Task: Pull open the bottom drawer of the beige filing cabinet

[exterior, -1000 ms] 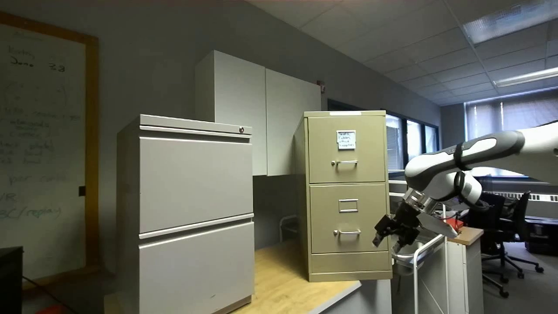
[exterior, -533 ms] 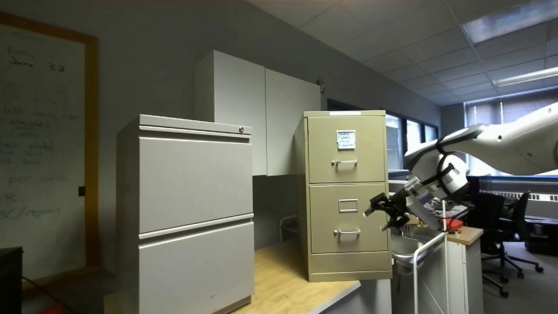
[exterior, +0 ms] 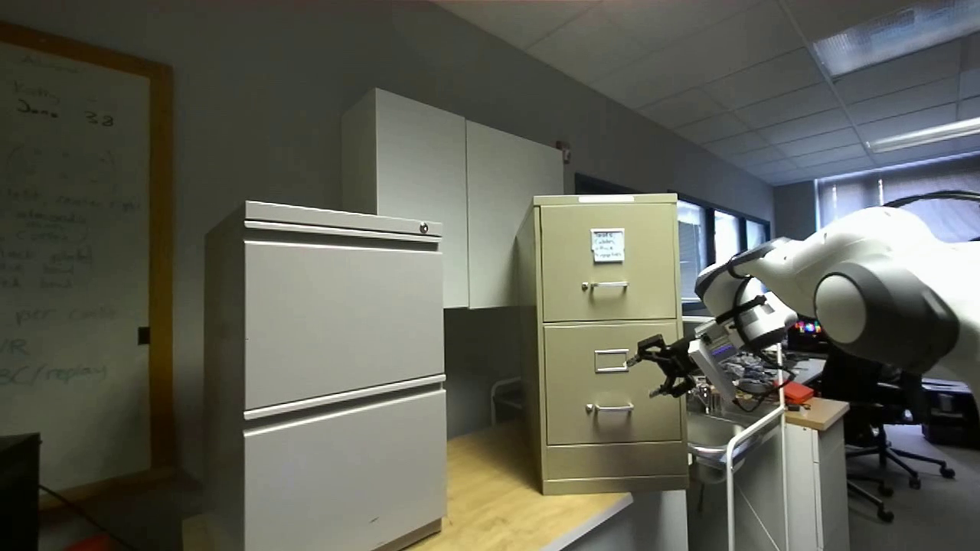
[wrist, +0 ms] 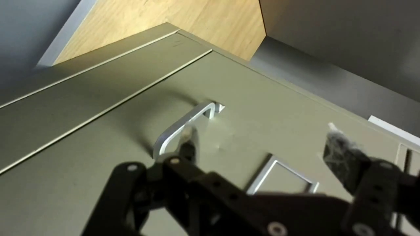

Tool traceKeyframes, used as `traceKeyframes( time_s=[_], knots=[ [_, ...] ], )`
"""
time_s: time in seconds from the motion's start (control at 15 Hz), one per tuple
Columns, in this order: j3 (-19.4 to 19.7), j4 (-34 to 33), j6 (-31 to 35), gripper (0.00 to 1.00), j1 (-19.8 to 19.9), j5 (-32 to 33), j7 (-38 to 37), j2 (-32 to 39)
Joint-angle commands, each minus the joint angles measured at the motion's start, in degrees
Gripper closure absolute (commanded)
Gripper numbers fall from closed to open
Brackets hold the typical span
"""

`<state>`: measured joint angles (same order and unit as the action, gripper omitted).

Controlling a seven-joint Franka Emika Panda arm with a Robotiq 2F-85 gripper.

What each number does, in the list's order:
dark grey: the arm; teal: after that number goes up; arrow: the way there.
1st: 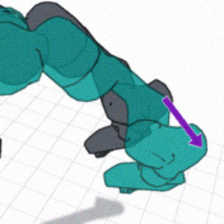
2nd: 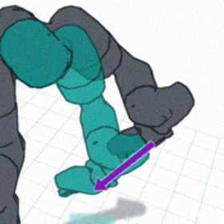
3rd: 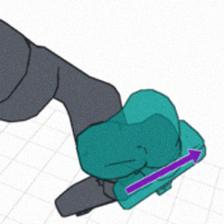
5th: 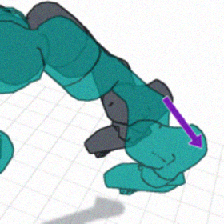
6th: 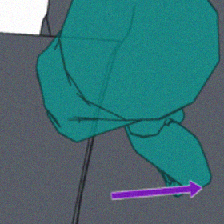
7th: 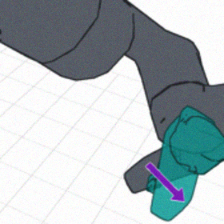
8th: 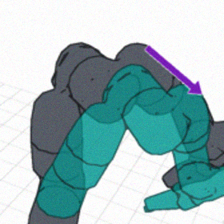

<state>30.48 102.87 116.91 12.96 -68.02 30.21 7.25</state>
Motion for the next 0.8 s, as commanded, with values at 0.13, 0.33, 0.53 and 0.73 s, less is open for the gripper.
traceKeyframes(
  time_s=[0.13, 0.33, 0.53, 0.73],
  knots=[
    [-7.08, -12.71, -5.19, 0.0, 9.48, -2.91, -3.92, 12.11],
    [-9.41, -17.32, -5.22, 0.0, 12.18, -2.61, -7.93, 16.43],
    [-11.09, -21.66, -4.85, 0.0, 13.91, -1.95, -13.04, 20.26],
    [-12.37, -25.46, -5.54, 0.0, 14.94, -0.64, -17.14, 23.72]
  ],
)
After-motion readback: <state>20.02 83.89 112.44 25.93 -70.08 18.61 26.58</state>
